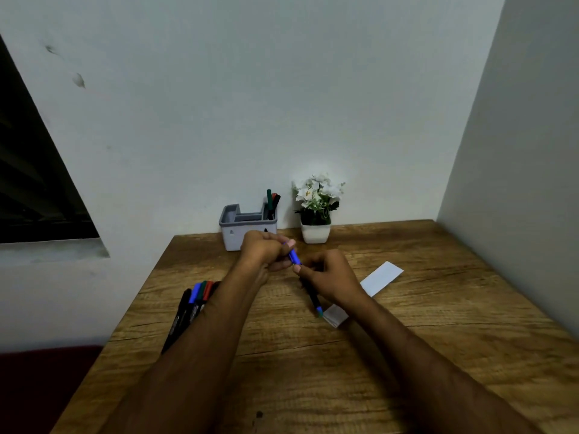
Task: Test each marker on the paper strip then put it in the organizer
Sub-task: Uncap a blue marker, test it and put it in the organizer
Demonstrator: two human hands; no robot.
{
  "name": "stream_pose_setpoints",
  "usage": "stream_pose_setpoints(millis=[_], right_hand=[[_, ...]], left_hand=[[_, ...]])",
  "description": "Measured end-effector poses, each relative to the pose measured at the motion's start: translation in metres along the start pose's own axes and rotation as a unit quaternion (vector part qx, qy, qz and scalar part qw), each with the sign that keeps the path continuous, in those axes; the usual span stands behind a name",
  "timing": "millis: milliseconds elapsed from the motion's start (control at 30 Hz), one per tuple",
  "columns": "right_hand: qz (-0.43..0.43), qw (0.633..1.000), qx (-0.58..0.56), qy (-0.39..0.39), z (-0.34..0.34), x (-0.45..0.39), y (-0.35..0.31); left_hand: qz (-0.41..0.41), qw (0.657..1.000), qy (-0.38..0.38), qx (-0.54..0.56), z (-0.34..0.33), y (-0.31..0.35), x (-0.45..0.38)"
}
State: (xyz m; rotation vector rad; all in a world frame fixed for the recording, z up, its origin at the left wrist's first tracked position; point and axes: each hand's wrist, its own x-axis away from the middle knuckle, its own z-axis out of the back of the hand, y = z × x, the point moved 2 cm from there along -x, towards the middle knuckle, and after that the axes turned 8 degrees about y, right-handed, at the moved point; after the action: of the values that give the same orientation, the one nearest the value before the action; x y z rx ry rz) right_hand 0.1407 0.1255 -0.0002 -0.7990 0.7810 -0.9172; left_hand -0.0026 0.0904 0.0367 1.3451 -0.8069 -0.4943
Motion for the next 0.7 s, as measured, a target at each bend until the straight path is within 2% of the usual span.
stream_pose_setpoints(millis=[100, 200, 367, 400, 500, 567, 633, 700], right_hand=[[-0.023, 1.0, 0.011, 0.01, 0.002, 0.001, 0.001], [-0.034, 0.999, 0.035, 0.017, 0.004, 0.002, 0.001], [-0.091, 0.996, -0.009, 0.013, 0.013, -0.003, -0.01], [-0.105, 0.994, -0.022, 0.008, 0.016, -0.004, -0.012], [-0.159, 0.986, -0.05, -0.033, 0.03, 0.004, -0.009], [-0.175, 0.981, -0.076, -0.016, 0.042, 0.007, -0.001], [-0.171, 0.978, -0.118, 0.032, 0.052, 0.005, 0.006], [-0.151, 0.975, -0.15, 0.057, 0.056, 0.003, 0.006]], left_hand=[[0.066, 0.997, -0.025, 0.023, -0.009, -0.01, 0.004], [0.091, 0.994, -0.018, 0.059, -0.014, -0.015, 0.004], [0.14, 0.977, -0.033, 0.156, -0.028, -0.017, 0.001], [0.13, 0.977, -0.011, 0.171, -0.026, -0.015, -0.003], [0.066, 0.968, 0.151, 0.189, 0.003, -0.003, -0.028], [0.011, 0.977, 0.175, 0.118, 0.022, 0.003, -0.04], [-0.066, 0.985, 0.134, -0.082, 0.021, 0.001, -0.043], [-0.155, 0.943, 0.086, -0.283, 0.005, -0.009, -0.039]])
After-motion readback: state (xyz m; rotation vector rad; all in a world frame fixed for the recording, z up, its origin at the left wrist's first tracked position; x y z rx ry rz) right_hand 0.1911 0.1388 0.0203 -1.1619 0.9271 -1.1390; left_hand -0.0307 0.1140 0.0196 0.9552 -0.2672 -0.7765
